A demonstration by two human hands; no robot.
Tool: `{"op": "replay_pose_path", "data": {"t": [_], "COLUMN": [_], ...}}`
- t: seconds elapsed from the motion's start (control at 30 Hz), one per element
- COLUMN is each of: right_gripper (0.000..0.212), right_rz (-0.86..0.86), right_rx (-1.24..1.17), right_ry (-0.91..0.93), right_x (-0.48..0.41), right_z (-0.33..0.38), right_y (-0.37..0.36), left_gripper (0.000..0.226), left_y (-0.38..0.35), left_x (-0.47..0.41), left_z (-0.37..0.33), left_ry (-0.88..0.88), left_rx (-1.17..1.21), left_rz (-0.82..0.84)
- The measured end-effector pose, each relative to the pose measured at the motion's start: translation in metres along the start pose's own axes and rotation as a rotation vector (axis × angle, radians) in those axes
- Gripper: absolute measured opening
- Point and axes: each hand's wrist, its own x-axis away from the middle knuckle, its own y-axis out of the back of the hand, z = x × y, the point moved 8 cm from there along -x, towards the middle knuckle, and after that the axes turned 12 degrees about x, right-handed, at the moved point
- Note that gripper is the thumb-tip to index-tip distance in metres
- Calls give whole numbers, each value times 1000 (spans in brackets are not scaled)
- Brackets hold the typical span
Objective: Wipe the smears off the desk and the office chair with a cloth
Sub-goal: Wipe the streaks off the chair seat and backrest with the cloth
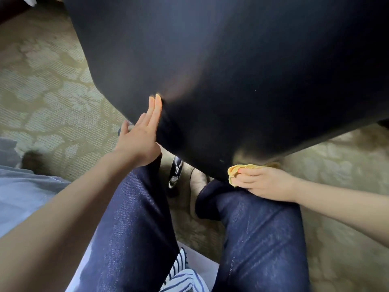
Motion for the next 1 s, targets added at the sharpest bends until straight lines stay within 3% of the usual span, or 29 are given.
{"op": "replay_pose_path", "data": {"t": [0.2, 0.43, 0.6, 0.83, 0.93, 1.0], "right_gripper": [36, 32, 27, 18, 22, 25], "right_rz": [-134, -242, -375, -682, -677, -592], "right_rx": [-202, -59, 133, 293, 244, 171], "right_ry": [-433, -836, -1152, -1591, -1653, -1581], "right_x": [37, 76, 107, 128, 112, 88], "right_z": [-72, -193, -279, -354, -345, -326], "right_y": [36, 89, 133, 176, 170, 155], "left_gripper": [108, 80, 66, 76, 81, 83], "left_y": [2, 30, 77, 162, 188, 196], "left_x": [6, 21, 38, 74, 91, 100], "left_z": [-3, -34, -77, -131, -157, -173], "left_ry": [52, 54, -81, -304, -417, -483], "left_rx": [-44, -245, -255, -104, -46, -24], "left_rz": [-3, -121, -301, -556, -646, -669]}}
